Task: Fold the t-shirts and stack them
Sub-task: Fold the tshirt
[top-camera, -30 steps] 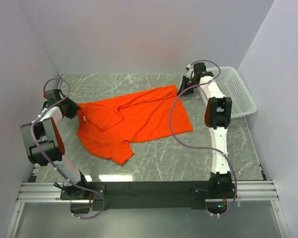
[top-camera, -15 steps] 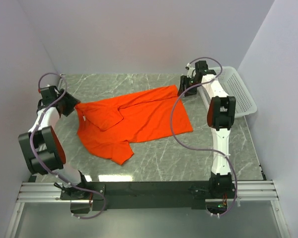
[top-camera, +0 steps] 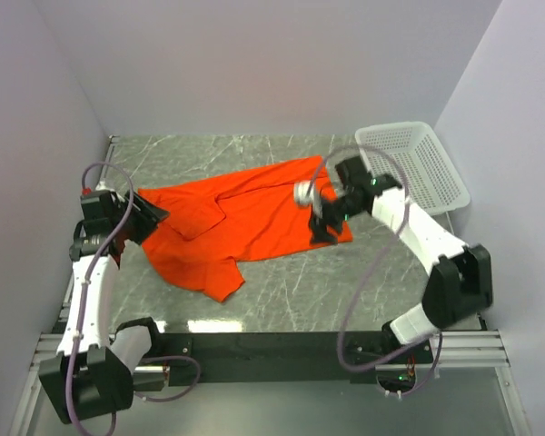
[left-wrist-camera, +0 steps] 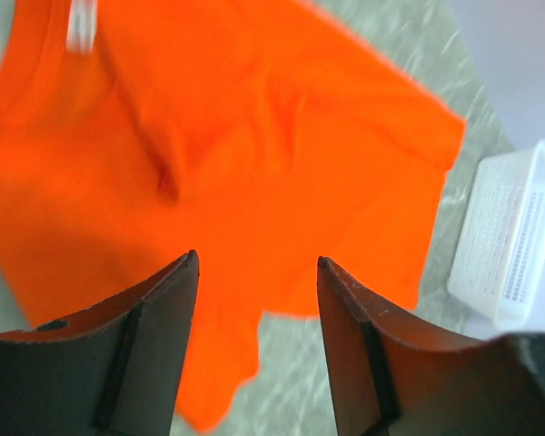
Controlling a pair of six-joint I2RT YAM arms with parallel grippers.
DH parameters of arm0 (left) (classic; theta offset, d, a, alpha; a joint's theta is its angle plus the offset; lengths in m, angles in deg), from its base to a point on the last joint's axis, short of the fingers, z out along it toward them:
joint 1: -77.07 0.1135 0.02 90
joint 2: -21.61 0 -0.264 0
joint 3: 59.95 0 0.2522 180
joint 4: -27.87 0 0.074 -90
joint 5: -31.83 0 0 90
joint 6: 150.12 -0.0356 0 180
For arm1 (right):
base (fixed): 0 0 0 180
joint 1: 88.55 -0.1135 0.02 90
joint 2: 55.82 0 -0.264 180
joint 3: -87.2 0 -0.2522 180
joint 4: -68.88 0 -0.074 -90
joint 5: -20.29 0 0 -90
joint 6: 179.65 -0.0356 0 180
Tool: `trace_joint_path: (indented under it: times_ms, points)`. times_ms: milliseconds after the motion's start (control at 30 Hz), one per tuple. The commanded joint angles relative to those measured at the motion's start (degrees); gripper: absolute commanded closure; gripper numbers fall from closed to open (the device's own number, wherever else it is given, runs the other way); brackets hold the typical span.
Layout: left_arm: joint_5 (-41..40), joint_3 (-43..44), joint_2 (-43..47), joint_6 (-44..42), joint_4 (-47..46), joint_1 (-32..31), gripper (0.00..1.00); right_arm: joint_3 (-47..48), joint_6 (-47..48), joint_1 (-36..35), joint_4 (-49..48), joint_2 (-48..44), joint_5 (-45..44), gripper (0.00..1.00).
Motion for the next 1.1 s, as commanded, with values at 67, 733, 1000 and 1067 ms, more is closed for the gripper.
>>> trace_joint_path:
  times_ms: [67,733,1000,1067]
  points:
    - [-3.6,-2.1,6.4,5.8,11.6,-0.9,0.39,-18.5,13.6,-18.3,-6.2,-10.9,1.7,0.37]
    - [-13.8,5.5,19.8,0.5,23.7,-0.8,0.23,-8.5,-1.8,-56.0,-42.0,15.7,-39.3,0.41]
    - [-14.5,7.3,20.4,-0.4,24.4,-2.0,0.23,-4.0,-6.2,-55.6,-39.8,18.6,-35.5,0.87]
    - [-14.8,7.4,20.6,-0.7,24.6,-2.4,0.23,-2.6,-9.8,-55.0,-39.3,18.1,-32.5,0.97]
